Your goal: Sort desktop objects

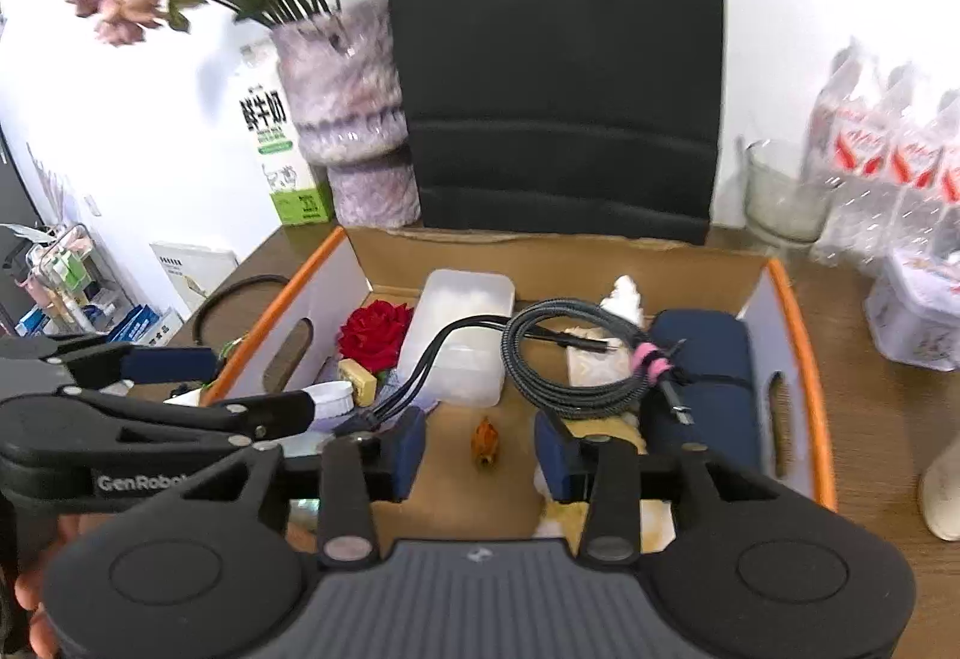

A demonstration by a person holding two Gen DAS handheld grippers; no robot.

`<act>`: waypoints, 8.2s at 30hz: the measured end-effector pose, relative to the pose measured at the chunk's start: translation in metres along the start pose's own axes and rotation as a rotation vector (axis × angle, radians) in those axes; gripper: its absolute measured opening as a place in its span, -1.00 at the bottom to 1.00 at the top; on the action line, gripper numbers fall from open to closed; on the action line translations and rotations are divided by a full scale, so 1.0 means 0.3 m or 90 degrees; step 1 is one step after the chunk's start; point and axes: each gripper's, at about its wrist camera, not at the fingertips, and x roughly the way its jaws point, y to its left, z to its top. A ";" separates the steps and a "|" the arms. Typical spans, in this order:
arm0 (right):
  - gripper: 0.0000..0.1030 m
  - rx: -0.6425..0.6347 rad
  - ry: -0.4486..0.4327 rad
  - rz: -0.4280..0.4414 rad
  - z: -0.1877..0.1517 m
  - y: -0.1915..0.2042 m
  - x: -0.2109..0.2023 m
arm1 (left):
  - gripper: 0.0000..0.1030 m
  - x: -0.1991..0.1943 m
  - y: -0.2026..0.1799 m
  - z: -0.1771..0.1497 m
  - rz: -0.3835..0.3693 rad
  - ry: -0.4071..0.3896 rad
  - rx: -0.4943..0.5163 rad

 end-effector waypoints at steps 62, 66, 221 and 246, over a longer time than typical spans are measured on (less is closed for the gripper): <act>0.30 0.062 -0.142 -0.124 -0.650 -0.307 -0.384 | 0.69 -0.122 -0.233 -0.506 -0.030 -0.088 0.050; 0.22 0.036 -0.093 -0.128 -0.553 -0.329 -0.238 | 0.58 -0.010 -0.216 -0.437 -0.038 -0.064 0.041; 0.60 -0.019 -0.127 -0.081 -1.025 0.141 -0.640 | 0.63 -0.592 -0.273 -0.990 0.000 -0.100 -0.011; 0.32 0.024 -0.068 0.025 -0.576 -0.003 -0.268 | 0.40 -0.196 -0.190 -0.619 -0.021 -0.066 -0.001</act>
